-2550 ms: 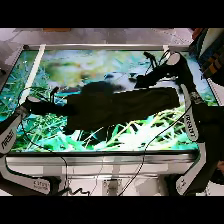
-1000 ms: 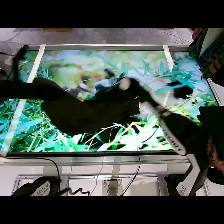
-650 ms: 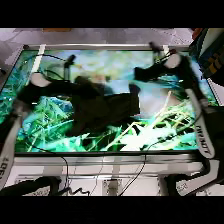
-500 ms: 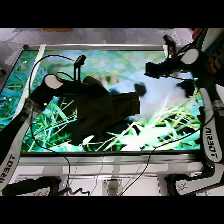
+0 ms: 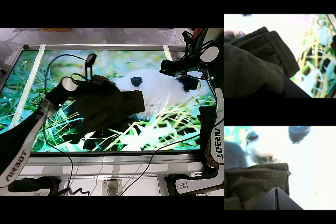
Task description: Fold the clothes and pants, and hang the long-sleeved shirts on hangers.
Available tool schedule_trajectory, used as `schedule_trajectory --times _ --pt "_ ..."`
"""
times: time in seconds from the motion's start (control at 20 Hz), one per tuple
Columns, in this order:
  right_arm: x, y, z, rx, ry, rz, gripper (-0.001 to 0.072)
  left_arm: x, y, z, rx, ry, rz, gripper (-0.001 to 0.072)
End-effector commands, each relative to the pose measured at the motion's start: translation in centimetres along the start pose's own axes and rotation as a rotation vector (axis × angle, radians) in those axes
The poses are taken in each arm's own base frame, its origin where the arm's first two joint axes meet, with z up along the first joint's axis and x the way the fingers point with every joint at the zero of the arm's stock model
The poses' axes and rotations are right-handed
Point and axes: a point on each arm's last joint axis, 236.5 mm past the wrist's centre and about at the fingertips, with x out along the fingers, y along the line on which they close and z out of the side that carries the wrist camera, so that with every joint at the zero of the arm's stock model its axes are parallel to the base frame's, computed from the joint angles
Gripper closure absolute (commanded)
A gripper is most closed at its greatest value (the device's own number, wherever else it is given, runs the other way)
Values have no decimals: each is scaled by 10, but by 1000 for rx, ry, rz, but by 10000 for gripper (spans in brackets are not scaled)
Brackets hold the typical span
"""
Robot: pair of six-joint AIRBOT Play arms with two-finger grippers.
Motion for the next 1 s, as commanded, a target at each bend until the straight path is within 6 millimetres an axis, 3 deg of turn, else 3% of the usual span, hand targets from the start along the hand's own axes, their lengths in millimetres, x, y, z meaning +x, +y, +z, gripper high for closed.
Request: schedule_trajectory --times 0.0,0.15,0.2,0.25,0.3,0.35,0.45,0.55,0.6,0.65,0.7,0.75,0.85,0.9,0.95 --pt "-1 -4 0 -3 0 -11 676 37 -11 -9 -10 -36 3 699" --pt "-1 -6 0 -7 1 -21 676 66 -21 -12 -37 -102 15 698" --pt "-1 -7 0 -7 -1 -24 676 70 -23 -8 -31 -139 30 645" --pt "-1 -8 1 -11 -4 -28 676 71 -26 -3 -25 -170 38 444" --pt "-1 -9 2 -21 -10 -33 677 70 -29 2 -21 -195 43 175" --pt "-1 -11 5 -32 -18 -43 676 69 -31 3 -19 -199 41 11" --pt "1 -14 7 -61 -28 -49 676 65 -32 7 -17 -203 37 1" --pt "8 -16 4 -96 -13 -47 676 54 -29 17 2 -218 45 15" --pt "13 -18 2 -123 0 -45 676 46 -22 23 45 -224 68 99" --pt "21 -17 -4 -170 19 -29 677 38 -14 27 91 -216 90 294" --pt "30 -14 -10 -222 41 5 677 30 -4 26 139 -186 112 572" --pt "40 -6 -19 -255 65 60 677 24 7 23 175 -151 135 696" --pt "61 19 -27 -219 81 207 675 22 31 15 206 -99 177 699" --pt "71 33 -28 -189 79 269 613 26 41 11 208 -85 193 699" --pt "79 44 -28 -170 73 305 500 31 47 6 200 -71 199 700"
